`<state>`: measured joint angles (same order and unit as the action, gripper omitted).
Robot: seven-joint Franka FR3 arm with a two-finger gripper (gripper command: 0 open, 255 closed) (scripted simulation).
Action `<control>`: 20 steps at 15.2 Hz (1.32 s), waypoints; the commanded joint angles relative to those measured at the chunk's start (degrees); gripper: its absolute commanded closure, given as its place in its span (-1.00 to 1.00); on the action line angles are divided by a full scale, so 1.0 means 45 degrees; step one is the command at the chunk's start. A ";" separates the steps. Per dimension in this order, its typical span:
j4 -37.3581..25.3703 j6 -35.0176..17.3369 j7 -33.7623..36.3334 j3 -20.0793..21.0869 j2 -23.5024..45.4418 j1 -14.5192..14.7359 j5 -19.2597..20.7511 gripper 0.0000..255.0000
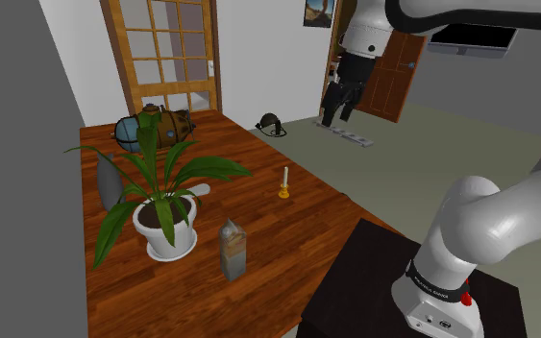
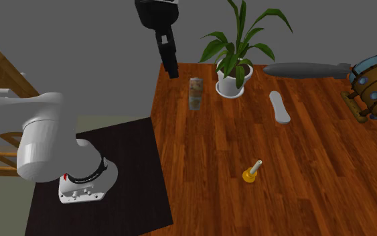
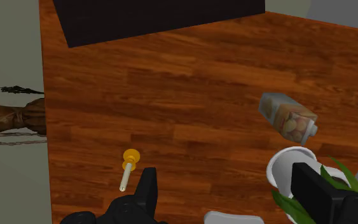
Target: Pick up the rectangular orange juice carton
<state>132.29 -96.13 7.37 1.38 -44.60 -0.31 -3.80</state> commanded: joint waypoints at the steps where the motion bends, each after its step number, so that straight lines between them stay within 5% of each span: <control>1: 0.0000 0.0000 0.0000 0.0000 0.0000 0.0000 0.0000 -1.00; 10: 0.1959 -0.4373 -0.3915 -0.0730 0.1971 0.1700 -0.0658 -1.00; 20: 0.2426 -0.8566 -0.8967 -0.1512 0.5535 0.4003 -0.2338 -1.00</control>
<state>143.14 -132.56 -30.31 -5.18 -21.64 16.45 -13.19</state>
